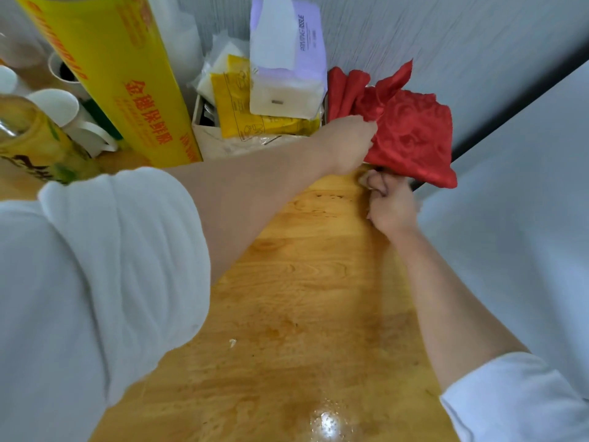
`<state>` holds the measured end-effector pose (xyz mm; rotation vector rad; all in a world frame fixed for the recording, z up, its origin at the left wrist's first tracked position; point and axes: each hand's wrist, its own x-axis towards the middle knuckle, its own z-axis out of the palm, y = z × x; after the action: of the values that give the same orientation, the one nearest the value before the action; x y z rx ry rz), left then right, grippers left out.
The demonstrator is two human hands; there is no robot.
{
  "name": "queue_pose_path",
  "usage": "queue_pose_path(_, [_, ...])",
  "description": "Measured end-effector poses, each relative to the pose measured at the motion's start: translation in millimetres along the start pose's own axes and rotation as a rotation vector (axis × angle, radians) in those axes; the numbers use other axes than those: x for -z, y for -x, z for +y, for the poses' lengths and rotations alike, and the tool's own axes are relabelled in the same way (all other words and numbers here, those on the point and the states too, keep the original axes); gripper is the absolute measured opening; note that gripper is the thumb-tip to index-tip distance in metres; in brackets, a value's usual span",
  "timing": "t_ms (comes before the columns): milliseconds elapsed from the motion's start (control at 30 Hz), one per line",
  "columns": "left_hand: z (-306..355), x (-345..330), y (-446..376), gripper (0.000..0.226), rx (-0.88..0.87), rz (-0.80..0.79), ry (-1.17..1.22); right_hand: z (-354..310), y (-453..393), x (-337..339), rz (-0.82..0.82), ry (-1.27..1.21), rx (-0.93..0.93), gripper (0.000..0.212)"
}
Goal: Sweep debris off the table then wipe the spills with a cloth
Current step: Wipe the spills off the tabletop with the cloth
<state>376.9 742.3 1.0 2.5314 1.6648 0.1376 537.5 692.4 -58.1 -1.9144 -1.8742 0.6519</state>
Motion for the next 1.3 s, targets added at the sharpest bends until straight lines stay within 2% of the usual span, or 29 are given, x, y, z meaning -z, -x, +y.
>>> queue_pose_path(133, [3,-9,19,0.038,-0.131,0.042,-0.143,-41,33,-40,-0.202,0.040,0.294,0.024])
queue_pose_path(200, [1,-17,27,0.046,-0.163,0.026,-0.214,-35,49,-31,-0.241,-0.056,0.367,0.034])
queue_pose_path(267, [-2,-18,33,0.053,-0.164,-0.009,-0.257,-16,48,-10,-0.126,-0.106,0.298,0.041])
queue_pose_path(333, [-6,-14,39,0.061,-0.179,-0.037,-0.257,-1,35,2,-0.005,-0.110,0.086,0.031])
queue_pose_path(400, [-10,-7,45,0.070,-0.182,-0.041,-0.250,-13,25,-8,0.021,-0.014,-0.035,0.023])
queue_pose_path(467, [-16,1,56,0.067,-0.212,0.004,-0.200,-42,23,-34,-0.047,0.008,0.008,0.019])
queue_pose_path(567, [-27,7,90,0.044,-0.252,0.097,-0.055,-74,33,-66,-0.104,0.049,0.090,0.023])
queue_pose_path(667, [-35,1,140,0.028,-0.174,0.081,0.073,-64,66,-63,-0.185,0.040,0.286,0.045])
queue_pose_path(733, [-45,-9,170,0.037,-0.056,0.013,0.099,-45,94,-50,-0.296,-0.027,0.369,0.049])
queue_pose_path(800, [-56,-16,195,0.044,0.079,-0.077,0.134,-24,98,-35,-0.258,-0.056,0.311,0.044])
queue_pose_path(933, [-82,-17,232,0.039,0.303,-0.144,0.139,-32,70,-34,-0.034,-0.134,0.039,0.038])
queue_pose_path(1000, [-91,-18,243,0.039,0.404,-0.145,0.141,-63,70,-56,-0.042,-0.093,0.093,0.039])
queue_pose_path(1033, [-92,-18,247,0.039,0.435,-0.143,0.140,-83,75,-70,-0.097,-0.106,0.155,0.041])
queue_pose_path(1133, [-93,-21,255,0.043,0.505,-0.171,0.116,-128,108,-103,-0.400,-0.183,0.413,0.042])
queue_pose_path(1200, [-97,-21,259,0.051,0.535,-0.246,0.106,-127,119,-101,-0.492,-0.229,0.455,0.042])
queue_pose_path(1233, [-100,-21,263,0.056,0.547,-0.287,0.116,-119,117,-94,-0.451,-0.247,0.404,0.045])
queue_pose_path(1300, [-108,-22,269,0.063,0.554,-0.358,0.123,-98,99,-75,-0.244,-0.230,0.260,0.052])
